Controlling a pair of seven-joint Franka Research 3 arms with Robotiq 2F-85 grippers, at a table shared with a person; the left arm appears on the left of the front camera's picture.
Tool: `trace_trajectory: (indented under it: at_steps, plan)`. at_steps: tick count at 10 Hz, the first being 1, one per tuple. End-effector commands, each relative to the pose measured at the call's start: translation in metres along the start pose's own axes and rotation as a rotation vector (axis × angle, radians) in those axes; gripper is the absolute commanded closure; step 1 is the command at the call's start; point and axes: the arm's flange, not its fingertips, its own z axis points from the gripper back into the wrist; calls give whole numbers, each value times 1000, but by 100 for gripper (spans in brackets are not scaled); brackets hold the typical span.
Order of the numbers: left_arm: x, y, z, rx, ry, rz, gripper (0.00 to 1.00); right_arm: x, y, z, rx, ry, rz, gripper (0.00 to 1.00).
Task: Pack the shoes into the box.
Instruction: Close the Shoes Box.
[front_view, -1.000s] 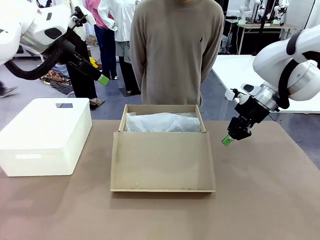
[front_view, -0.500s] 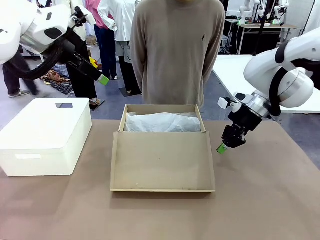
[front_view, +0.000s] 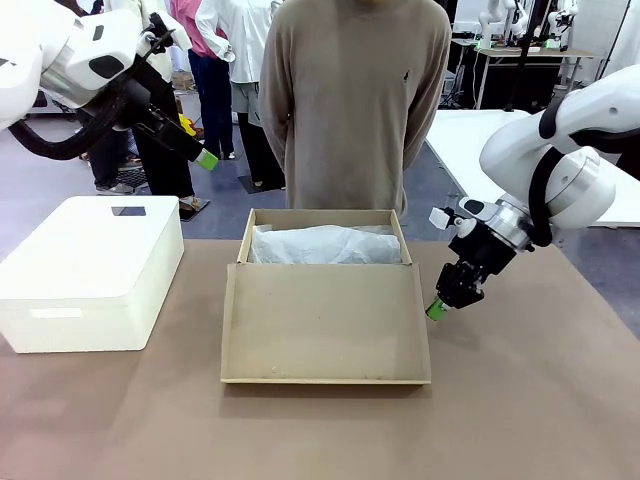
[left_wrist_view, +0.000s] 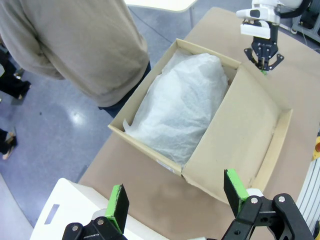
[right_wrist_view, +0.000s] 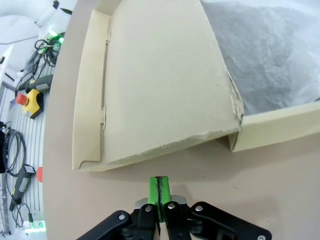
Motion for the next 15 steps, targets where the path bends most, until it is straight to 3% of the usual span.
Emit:
trace_trajectory:
  at_steps: [1, 8, 12, 15]
  plan:
    - [-2, 2, 0, -17, -15, -8, 0, 0, 2, -12, 9, -46, 45, 100]
    - [-2, 2, 0, -17, -15, -8, 0, 2, 1, -36, 64, -75, 66, 100]
    - [-2, 2, 0, -17, -15, -8, 0, 2, 7, -30, 154, -168, 75, 100]
    - [-2, 2, 0, -17, -15, -8, 0, 1, 8, -22, 198, -292, 81, 100]
